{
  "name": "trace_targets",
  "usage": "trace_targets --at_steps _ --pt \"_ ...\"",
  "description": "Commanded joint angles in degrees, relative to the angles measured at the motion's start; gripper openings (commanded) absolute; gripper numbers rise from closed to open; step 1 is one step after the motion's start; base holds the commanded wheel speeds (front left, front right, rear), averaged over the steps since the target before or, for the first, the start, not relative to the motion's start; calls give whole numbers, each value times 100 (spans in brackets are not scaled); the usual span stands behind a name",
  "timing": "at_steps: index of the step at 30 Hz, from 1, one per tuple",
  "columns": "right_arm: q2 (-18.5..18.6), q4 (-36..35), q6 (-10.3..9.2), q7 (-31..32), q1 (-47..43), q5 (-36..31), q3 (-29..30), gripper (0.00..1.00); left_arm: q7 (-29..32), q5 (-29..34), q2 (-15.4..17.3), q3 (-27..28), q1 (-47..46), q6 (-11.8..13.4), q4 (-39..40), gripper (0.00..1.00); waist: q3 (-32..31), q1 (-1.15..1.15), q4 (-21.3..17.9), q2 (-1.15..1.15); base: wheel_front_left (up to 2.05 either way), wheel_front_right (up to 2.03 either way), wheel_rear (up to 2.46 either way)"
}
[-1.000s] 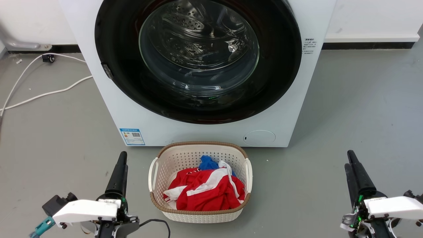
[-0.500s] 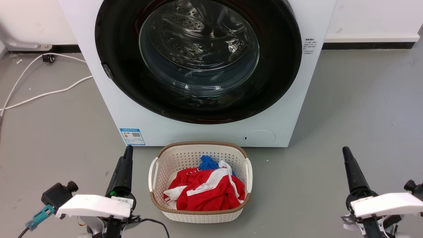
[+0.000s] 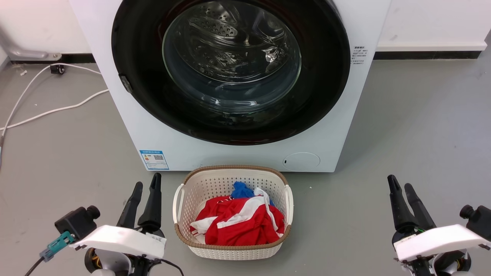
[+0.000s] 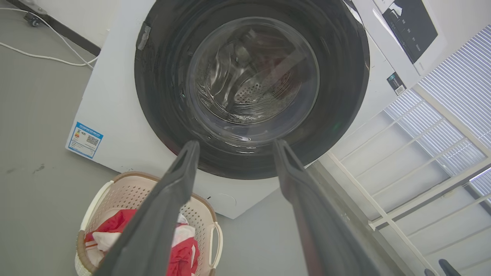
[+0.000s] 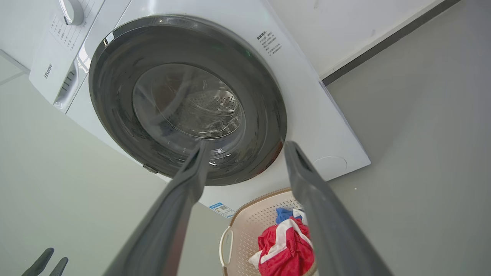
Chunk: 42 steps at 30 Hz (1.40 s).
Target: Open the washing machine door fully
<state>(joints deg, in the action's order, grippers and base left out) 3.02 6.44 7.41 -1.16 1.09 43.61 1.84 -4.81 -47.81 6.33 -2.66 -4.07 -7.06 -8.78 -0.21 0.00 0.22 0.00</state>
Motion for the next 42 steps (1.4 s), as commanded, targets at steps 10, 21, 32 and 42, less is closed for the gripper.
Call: trace_targets --at_steps 10,21,32,42 --pt "-10 -219 10 -8 -72 -975 -38 100 -214 1008 116 -148 -142 30 -32 100 -34 0 4 0 0 0 0" --pt "-13 -255 11 -64 -107 -1736 -45 100 -383 1802 206 -213 -166 100 7 100 -27 0 0 0 0 0 0" --pt "-14 -348 12 -144 -112 -2452 -37 100 -541 2474 304 -259 -152 178 9 100 -16 0 -5 0 0 0 0" --pt "-16 -418 12 -155 -148 -2977 -6 100 -672 2985 347 -331 -191 208 -77 100 4 0 22 0 0 0 0"
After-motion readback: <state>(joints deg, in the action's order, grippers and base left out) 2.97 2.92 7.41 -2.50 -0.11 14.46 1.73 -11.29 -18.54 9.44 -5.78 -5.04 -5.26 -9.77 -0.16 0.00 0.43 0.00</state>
